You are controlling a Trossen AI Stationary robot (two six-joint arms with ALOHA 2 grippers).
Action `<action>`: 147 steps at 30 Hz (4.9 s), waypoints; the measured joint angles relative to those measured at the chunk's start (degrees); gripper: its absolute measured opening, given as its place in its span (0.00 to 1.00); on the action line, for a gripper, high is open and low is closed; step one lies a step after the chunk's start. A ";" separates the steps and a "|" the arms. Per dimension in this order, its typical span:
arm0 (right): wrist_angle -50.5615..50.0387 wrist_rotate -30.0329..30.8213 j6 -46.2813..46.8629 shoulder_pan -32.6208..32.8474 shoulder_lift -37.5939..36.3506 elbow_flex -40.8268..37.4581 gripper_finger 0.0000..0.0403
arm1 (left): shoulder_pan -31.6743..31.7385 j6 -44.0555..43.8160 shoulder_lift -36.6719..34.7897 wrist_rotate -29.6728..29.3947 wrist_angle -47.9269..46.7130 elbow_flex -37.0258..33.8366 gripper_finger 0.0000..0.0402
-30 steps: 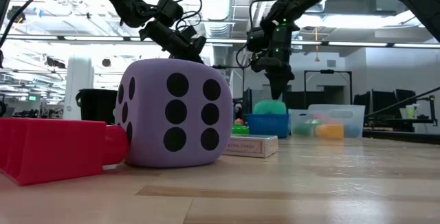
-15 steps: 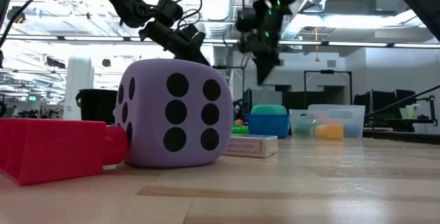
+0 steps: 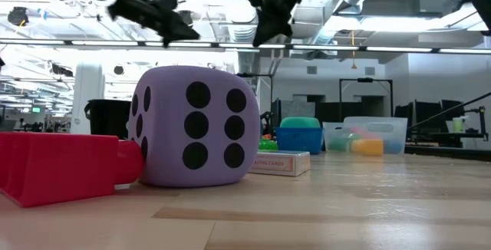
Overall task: Pick & Place Toys
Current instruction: Put the purple dice into the blue bin
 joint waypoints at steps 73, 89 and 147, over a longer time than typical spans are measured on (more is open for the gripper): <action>91.68 8.26 67.35 44.79 -1.89 -44.85 0.44 | -23.47 -59.01 -46.67 3.69 16.44 -32.75 0.27; 37.34 7.76 64.98 45.81 -2.99 -21.54 0.31 | -23.45 -61.82 -46.67 3.71 16.56 -32.73 0.27; 22.28 15.21 69.22 42.52 -2.73 -16.79 0.97 | -23.43 -61.14 -46.67 3.07 16.87 -32.73 0.27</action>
